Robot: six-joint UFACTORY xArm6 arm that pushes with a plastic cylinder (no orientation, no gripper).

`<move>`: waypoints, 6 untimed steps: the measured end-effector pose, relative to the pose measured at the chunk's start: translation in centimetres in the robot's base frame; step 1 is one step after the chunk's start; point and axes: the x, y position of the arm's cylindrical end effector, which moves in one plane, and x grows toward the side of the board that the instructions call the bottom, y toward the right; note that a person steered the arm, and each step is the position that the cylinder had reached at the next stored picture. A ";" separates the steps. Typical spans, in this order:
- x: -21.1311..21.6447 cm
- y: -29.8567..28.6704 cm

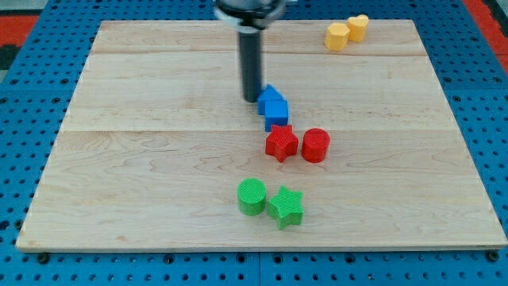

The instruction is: Slide the blue cube closer to the red circle

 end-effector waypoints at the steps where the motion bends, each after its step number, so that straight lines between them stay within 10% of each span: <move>1: 0.0 6.5; 4: 0.8 -2.6; 6: 3.8 1.6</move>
